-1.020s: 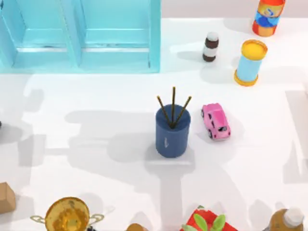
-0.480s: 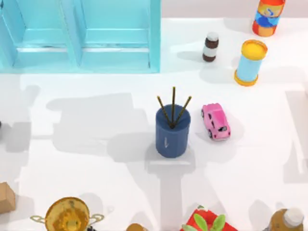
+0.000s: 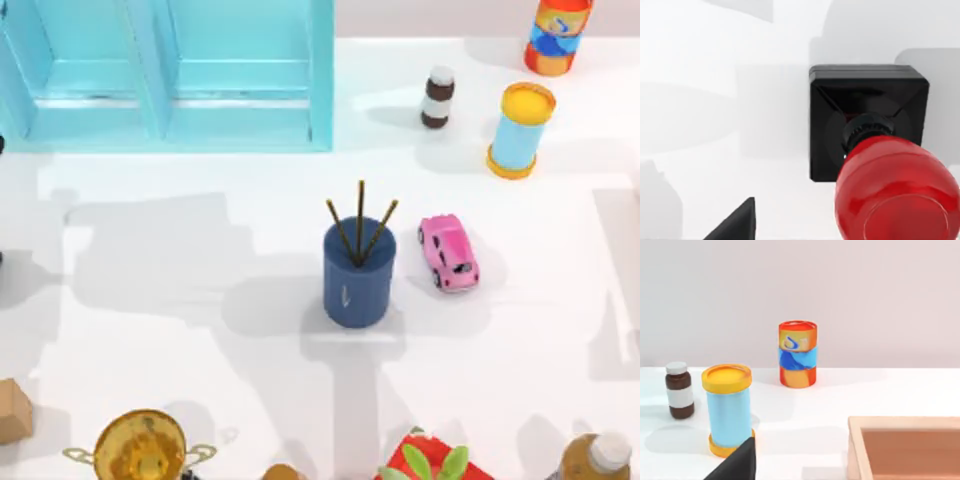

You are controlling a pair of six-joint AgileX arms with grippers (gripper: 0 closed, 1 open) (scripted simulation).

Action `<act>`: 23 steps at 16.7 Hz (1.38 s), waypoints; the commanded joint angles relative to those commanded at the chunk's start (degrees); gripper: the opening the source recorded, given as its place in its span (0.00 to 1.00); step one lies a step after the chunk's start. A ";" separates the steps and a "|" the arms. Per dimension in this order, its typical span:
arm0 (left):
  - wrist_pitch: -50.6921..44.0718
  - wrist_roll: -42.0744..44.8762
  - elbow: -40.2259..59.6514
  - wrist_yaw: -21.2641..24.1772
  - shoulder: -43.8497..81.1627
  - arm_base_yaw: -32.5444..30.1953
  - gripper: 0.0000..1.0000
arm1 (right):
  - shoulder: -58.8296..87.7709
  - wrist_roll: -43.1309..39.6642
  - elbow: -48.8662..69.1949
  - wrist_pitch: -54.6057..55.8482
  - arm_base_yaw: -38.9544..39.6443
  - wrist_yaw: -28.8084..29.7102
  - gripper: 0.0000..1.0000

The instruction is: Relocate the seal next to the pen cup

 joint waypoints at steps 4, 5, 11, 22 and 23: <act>10.00 0.19 -8.18 0.01 1.72 0.17 1.00 | 0.00 0.00 0.00 0.00 0.00 0.00 1.00; 11.05 0.23 -9.14 0.02 1.97 0.20 1.00 | 0.00 0.00 0.00 0.00 0.00 0.00 1.00; 11.50 0.24 -9.55 0.02 2.10 0.22 0.85 | 0.00 0.00 0.00 0.00 0.00 0.00 1.00; 11.50 0.24 -9.55 0.02 2.10 0.22 0.02 | 0.00 0.00 0.00 0.00 0.00 0.00 1.00; 11.50 0.24 -9.55 0.02 2.10 0.22 0.00 | 0.00 0.00 0.00 0.00 0.00 0.00 1.00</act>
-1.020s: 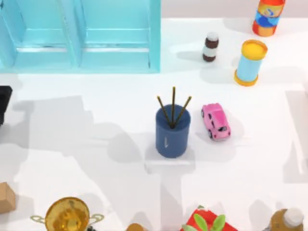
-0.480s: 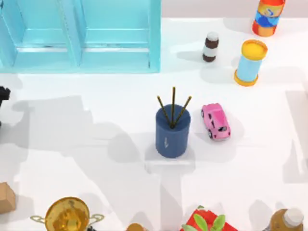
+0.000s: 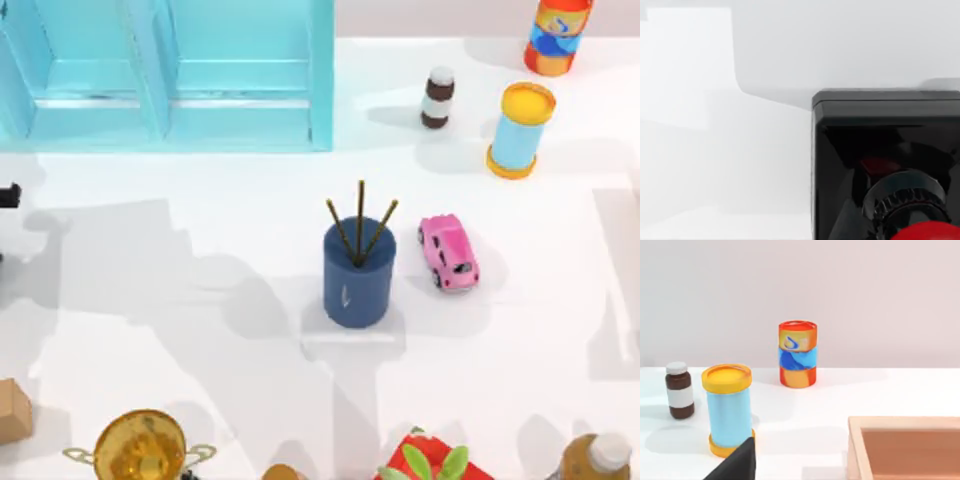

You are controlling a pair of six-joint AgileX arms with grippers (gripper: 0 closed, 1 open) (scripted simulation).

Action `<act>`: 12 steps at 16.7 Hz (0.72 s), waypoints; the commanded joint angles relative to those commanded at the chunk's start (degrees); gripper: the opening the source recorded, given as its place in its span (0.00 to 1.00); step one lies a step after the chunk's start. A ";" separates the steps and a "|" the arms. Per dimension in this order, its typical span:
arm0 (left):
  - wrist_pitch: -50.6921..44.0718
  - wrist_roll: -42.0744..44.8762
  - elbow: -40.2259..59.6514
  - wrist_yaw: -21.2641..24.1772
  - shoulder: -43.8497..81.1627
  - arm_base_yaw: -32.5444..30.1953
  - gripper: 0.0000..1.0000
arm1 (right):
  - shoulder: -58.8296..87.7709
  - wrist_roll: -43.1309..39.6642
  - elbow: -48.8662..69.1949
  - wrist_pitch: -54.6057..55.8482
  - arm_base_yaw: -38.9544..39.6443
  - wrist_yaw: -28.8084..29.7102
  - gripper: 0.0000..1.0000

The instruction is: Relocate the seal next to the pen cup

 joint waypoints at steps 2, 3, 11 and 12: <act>0.00 0.00 0.00 0.00 0.00 0.00 0.00 | 0.00 0.00 0.00 0.00 0.00 0.00 1.00; 0.00 0.00 0.00 0.00 0.00 0.00 0.00 | 0.00 0.00 0.00 0.00 0.00 0.00 1.00; -2.28 -1.79 2.26 0.02 -0.12 -2.00 0.00 | 0.00 0.00 0.00 0.00 0.00 0.00 1.00; -4.26 -3.27 4.21 0.01 -0.26 -3.49 0.00 | 0.00 0.00 0.00 0.00 0.00 0.00 1.00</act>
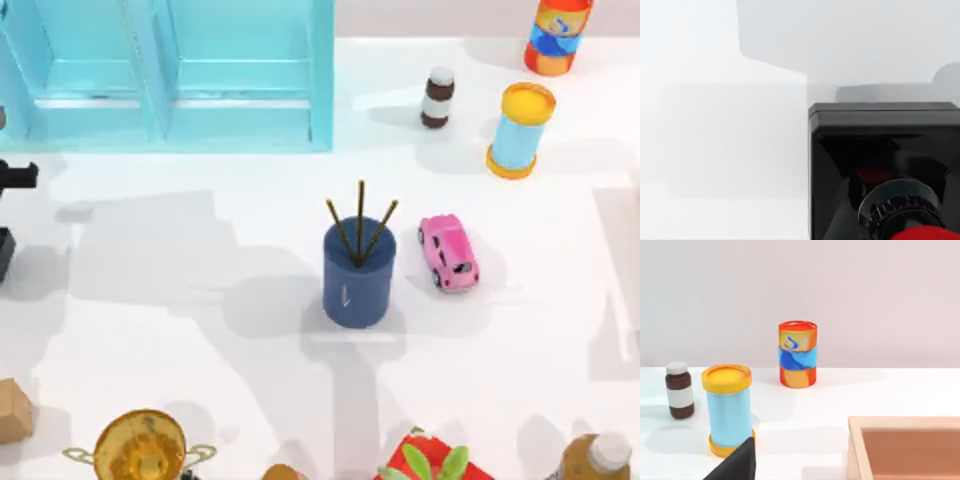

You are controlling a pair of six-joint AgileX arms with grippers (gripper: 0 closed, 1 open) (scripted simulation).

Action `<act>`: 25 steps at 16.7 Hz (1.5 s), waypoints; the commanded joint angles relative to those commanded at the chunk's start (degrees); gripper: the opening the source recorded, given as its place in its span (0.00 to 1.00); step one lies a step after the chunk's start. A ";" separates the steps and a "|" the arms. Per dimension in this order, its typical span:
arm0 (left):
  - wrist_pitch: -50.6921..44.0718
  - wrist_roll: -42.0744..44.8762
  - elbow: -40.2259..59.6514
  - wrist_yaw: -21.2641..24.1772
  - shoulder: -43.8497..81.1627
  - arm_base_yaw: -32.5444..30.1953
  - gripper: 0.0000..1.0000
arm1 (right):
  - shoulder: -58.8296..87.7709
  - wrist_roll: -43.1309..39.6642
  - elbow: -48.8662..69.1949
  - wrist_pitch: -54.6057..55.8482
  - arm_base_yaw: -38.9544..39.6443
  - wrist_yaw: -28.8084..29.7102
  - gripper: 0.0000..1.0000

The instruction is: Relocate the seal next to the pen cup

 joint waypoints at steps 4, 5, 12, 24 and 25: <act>-13.53 -8.35 10.99 0.01 -1.18 -8.33 0.00 | 0.00 0.00 0.00 0.00 0.00 0.00 1.00; -17.11 -10.62 13.77 0.01 -1.65 -10.59 0.00 | 0.00 0.00 0.00 0.00 0.00 0.00 1.00; -25.96 -17.83 22.00 -0.03 -3.83 -17.74 0.00 | 0.00 0.00 0.00 0.00 0.00 0.00 1.00; -21.69 -38.43 18.91 -2.26 -5.98 -38.35 0.00 | 0.00 0.00 0.00 0.00 0.00 0.00 1.00; -21.06 -40.96 18.49 -2.57 -6.41 -40.88 0.00 | 0.00 0.00 0.00 0.00 0.00 0.00 1.00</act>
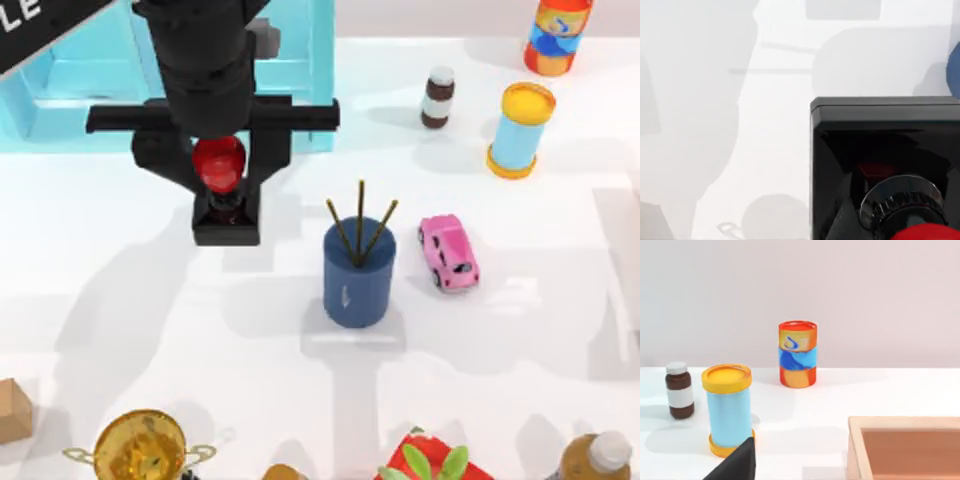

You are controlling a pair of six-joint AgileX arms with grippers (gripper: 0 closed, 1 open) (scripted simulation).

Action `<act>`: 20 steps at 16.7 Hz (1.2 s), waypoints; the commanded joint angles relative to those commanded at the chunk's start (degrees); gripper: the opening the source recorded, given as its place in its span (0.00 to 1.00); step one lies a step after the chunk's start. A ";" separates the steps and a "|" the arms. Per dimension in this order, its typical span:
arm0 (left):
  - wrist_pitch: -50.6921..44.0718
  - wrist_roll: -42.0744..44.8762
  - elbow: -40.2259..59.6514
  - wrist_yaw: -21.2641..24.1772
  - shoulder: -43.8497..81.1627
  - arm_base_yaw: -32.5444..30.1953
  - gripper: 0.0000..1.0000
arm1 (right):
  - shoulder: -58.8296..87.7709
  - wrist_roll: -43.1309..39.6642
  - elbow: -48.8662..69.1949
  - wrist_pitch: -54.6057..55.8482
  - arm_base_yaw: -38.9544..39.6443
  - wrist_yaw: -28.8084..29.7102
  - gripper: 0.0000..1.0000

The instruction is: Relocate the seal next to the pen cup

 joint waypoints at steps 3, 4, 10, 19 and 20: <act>1.38 -4.21 -0.94 -0.66 -1.05 -4.20 0.00 | 0.00 0.00 0.00 0.00 0.00 0.00 1.00; 1.45 -4.41 -1.00 -0.70 -1.11 -4.40 0.00 | 0.00 0.00 0.00 0.00 0.00 0.00 1.00; 2.77 -4.25 -2.41 -0.63 -1.15 -4.22 0.00 | 0.00 0.00 0.00 0.00 0.00 0.00 1.00; 5.02 -4.30 -4.91 -0.69 -1.46 -4.28 0.15 | 0.00 0.00 0.00 0.00 0.00 0.00 1.00; 5.02 -4.30 -4.91 -0.69 -1.46 -4.28 0.23 | 0.00 0.00 0.00 0.00 0.00 0.00 1.00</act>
